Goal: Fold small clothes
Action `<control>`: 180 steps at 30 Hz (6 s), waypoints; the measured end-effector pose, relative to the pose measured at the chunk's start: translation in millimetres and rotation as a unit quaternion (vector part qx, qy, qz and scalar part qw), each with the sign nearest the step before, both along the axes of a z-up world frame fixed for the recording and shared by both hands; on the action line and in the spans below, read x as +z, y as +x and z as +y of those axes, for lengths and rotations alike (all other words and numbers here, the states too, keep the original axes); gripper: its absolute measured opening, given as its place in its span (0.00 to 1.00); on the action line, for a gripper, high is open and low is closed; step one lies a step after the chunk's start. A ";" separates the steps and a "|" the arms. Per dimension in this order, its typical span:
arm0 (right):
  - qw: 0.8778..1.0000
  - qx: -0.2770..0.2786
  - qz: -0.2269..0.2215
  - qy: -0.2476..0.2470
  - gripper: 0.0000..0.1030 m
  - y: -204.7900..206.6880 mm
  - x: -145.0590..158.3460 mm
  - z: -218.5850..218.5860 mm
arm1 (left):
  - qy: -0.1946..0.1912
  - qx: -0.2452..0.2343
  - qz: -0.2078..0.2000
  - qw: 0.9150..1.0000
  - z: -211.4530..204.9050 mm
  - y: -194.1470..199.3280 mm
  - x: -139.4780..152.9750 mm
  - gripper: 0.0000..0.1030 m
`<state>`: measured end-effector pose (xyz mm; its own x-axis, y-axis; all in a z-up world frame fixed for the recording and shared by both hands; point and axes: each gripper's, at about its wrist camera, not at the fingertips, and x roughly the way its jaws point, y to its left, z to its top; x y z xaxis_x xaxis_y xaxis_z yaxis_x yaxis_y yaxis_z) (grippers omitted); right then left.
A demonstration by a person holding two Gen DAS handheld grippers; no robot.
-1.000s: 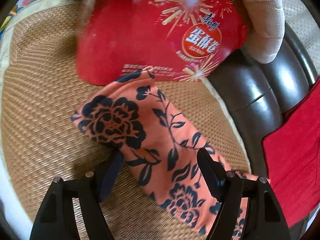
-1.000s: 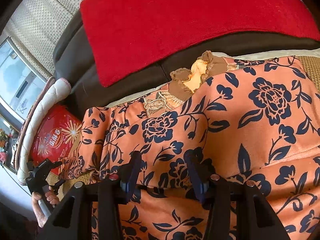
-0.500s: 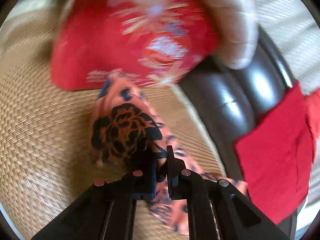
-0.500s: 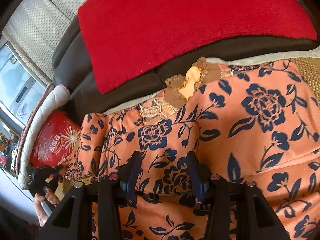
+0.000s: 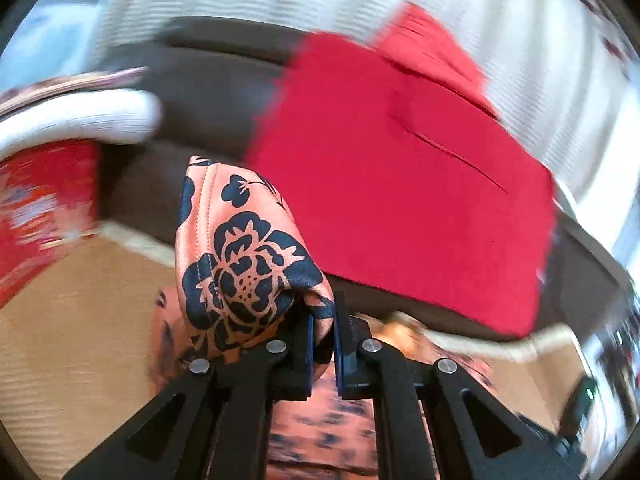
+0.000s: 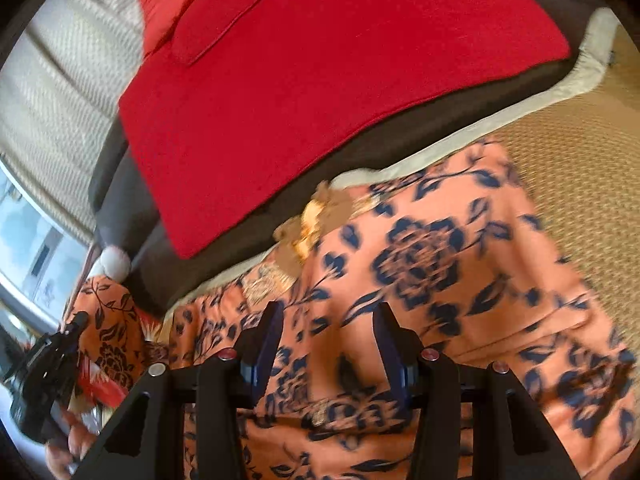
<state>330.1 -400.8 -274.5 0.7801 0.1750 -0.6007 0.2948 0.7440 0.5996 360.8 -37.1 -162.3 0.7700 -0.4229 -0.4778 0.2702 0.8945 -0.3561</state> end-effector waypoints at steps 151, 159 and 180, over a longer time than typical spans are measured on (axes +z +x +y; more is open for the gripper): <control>0.986 0.101 0.059 -0.120 0.71 -136.5 -11.8 -3.2 | 0.223 0.054 0.190 0.954 128.7 -130.6 -110.7 0.82; 0.992 0.025 0.084 -0.088 0.71 -197.9 -27.7 -40.2 | 0.141 0.002 0.216 0.966 140.7 -186.7 -127.6 0.82; 0.987 -0.038 0.138 0.069 0.71 -245.7 -71.5 -74.9 | 0.134 -0.100 0.249 0.954 92.0 -197.5 -160.1 0.11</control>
